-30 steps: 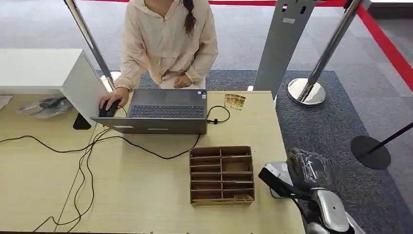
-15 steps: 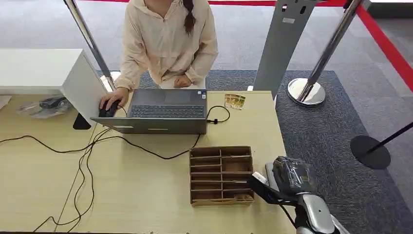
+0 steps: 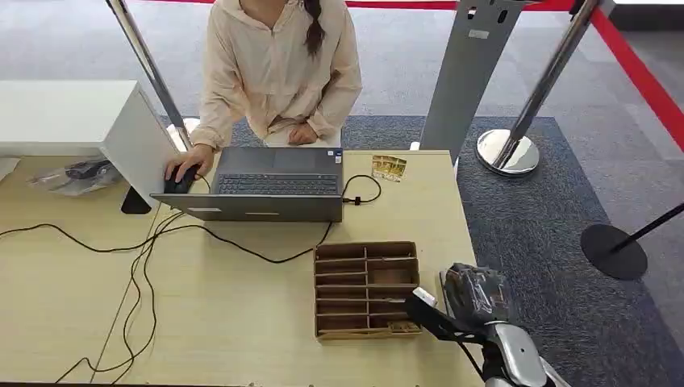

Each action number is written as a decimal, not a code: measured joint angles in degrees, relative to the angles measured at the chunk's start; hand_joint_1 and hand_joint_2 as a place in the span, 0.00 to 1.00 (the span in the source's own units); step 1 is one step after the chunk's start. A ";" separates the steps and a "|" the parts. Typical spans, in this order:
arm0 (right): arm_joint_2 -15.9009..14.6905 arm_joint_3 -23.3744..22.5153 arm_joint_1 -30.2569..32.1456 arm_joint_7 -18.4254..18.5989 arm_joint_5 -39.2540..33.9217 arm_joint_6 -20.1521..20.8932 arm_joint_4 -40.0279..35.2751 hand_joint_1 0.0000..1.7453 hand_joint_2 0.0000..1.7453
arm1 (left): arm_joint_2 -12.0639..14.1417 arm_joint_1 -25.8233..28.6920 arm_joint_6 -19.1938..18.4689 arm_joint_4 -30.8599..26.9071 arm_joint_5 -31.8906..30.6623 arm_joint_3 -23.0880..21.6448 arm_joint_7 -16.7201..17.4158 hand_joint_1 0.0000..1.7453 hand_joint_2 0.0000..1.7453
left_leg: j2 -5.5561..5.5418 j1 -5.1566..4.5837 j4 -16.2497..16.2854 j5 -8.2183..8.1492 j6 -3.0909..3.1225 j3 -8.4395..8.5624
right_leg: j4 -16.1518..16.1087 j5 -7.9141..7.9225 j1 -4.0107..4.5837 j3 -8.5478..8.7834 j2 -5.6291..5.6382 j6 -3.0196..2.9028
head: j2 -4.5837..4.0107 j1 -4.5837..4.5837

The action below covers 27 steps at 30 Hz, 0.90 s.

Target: Pass the card to the sensor for recognition and then transmit it.

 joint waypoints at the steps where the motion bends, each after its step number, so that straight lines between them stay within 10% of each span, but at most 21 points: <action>1: -0.02 0.02 -0.02 0.00 -0.15 -0.13 0.15 1.00 1.00 | 0.00 0.00 0.00 0.00 0.00 0.00 -0.11 0.00 0.00 | 0.00 0.00 0.00 0.00 0.00 0.00 | 0.00 0.00 0.00 0.00 0.00 0.00 | 0.00 0.02; 27: 0.11 0.15 -0.35 -1.22 -2.32 -2.36 4.09 1.00 1.00 | 0.20 0.00 0.24 0.00 -0.17 0.00 -0.48 0.00 0.00 | 0.00 0.00 0.00 0.00 0.00 0.03 | 0.00 0.00 0.00 0.01 0.00 0.00 | 0.00 0.00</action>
